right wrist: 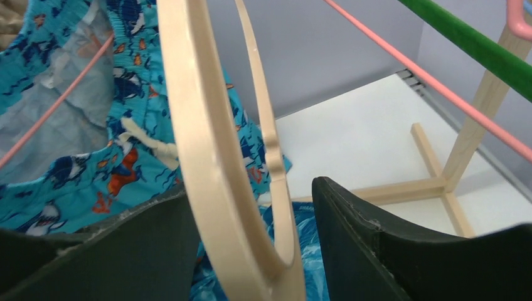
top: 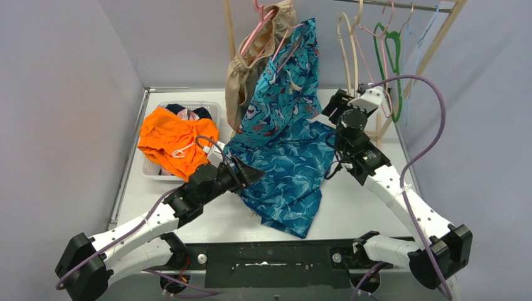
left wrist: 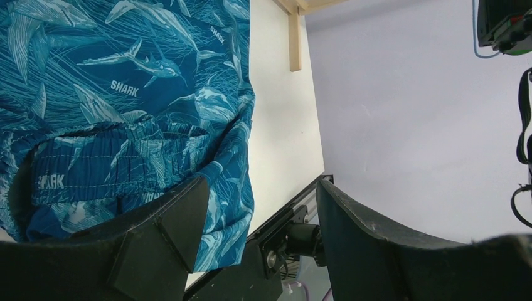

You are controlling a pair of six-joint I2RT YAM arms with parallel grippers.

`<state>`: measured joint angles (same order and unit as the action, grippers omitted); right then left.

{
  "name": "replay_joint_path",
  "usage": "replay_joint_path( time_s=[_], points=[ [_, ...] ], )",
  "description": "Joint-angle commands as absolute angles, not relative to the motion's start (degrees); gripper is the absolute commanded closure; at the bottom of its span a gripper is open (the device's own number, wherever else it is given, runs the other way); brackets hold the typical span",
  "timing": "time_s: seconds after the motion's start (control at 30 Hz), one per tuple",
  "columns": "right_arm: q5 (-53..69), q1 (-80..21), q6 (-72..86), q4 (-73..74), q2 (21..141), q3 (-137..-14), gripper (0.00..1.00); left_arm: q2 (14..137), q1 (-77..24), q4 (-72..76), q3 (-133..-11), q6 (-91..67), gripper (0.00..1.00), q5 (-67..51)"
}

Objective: Remove the shorts from the hanger
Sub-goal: Place the hanger on the clothes rod, then adjust the shorts at the center of the board.

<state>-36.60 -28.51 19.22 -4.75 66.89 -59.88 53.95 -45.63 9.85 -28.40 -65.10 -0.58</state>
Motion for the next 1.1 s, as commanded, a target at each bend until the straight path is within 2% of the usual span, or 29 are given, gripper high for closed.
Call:
replay_joint_path(
  time_s=[0.0, 0.2, 0.3, 0.47, 0.67, 0.87, 1.07],
  points=[
    [-32.09, -29.02, 27.04, 2.44, 61.32, -59.26, 0.36, 51.93, -45.26, 10.21, -30.22, -62.37, 0.37, -1.4],
    [-21.36, -29.01, 32.91, 7.64, 50.46, -53.47, 0.33, 50.35, -45.18, 9.45, -29.02, -60.46, 0.36, -1.12],
    [-13.87, -29.11, 31.99, 7.53, 45.9, -50.23, 0.25, 49.89, -45.15, 8.79, -28.46, -59.96, 0.36, -0.62],
    [-8.45, -30.07, 33.98, 15.57, 44.21, -49.36, 0.25, 49.25, -45.09, 6.79, -26.94, -59.94, 0.33, 1.48],
    [-4.35, -32.67, 36.8, 13.61, 42.33, -41.08, 0.25, 49.06, -45.02, 1.88, -25.84, -59.65, 0.26, 6.46],
    [-6.62, -39.81, 39.64, 10.69, 46.9, -37.06, 0.25, 53.68, -44.62, 0.69, -23.93, -60.08, 0.2, 10.58],
    [-18.87, -53.47, 34.6, 6.49, 62.23, -39.95, 0.23, 59.41, -43.66, 8.0, -20.12, -63.31, 0.2, 6.05]
  ],
)
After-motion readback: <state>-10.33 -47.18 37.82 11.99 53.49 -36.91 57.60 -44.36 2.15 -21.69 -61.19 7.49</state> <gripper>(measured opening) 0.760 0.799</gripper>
